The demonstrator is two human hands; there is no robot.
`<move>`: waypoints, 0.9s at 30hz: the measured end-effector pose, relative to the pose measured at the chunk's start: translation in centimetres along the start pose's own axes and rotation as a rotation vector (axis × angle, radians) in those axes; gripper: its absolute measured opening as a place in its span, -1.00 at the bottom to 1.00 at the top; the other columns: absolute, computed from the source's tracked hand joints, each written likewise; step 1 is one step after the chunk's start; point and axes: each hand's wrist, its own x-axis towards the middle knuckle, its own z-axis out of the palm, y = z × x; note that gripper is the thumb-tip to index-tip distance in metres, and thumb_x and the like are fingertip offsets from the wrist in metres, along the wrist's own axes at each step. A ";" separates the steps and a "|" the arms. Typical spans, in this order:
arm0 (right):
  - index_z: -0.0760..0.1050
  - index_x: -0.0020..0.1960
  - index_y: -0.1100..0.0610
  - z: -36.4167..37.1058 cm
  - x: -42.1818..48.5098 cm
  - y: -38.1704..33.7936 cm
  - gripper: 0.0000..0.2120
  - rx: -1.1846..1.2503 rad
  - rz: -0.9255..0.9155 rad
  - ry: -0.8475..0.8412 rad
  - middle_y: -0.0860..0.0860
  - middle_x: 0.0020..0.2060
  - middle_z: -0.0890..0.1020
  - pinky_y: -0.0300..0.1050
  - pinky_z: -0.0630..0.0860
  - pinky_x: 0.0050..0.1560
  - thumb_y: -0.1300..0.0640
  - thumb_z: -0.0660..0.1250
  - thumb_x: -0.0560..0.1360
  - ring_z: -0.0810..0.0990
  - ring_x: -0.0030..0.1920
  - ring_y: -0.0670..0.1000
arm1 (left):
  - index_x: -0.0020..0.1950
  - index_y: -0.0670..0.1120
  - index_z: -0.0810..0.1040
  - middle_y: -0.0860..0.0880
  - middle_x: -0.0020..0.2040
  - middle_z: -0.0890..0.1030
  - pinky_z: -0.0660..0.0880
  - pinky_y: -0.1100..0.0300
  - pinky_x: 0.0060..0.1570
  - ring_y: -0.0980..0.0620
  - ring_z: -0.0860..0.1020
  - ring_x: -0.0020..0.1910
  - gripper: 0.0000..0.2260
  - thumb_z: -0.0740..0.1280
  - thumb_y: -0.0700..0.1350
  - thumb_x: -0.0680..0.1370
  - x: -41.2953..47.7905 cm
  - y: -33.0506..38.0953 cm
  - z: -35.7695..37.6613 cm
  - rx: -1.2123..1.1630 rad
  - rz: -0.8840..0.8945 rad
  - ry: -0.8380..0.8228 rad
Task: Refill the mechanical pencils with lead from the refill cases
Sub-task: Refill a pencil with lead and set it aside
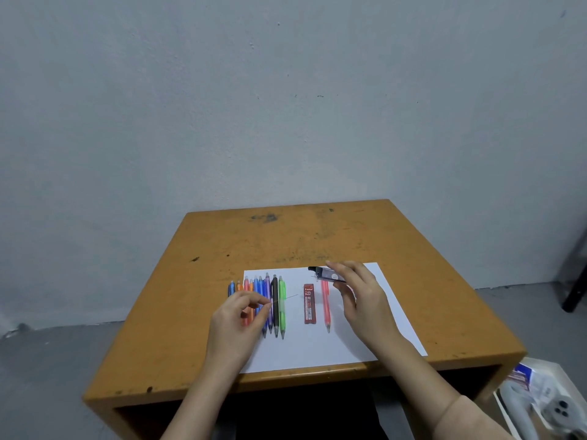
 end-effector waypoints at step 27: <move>0.39 0.31 -0.12 0.6 0.4 -1.9 -0.54 0.273 0.113 0.024 -0.19 -0.01 0.48 -0.28 0.60 -0.14 0.21 0.38 0.50 0.48 0.02 -0.24 | -0.12 0.03 0.61 0.26 -0.13 0.55 0.57 -0.01 -0.08 0.31 0.47 0.04 -0.89 0.46 -0.16 0.44 -1.4 -2.7 0.4 0.054 0.054 0.035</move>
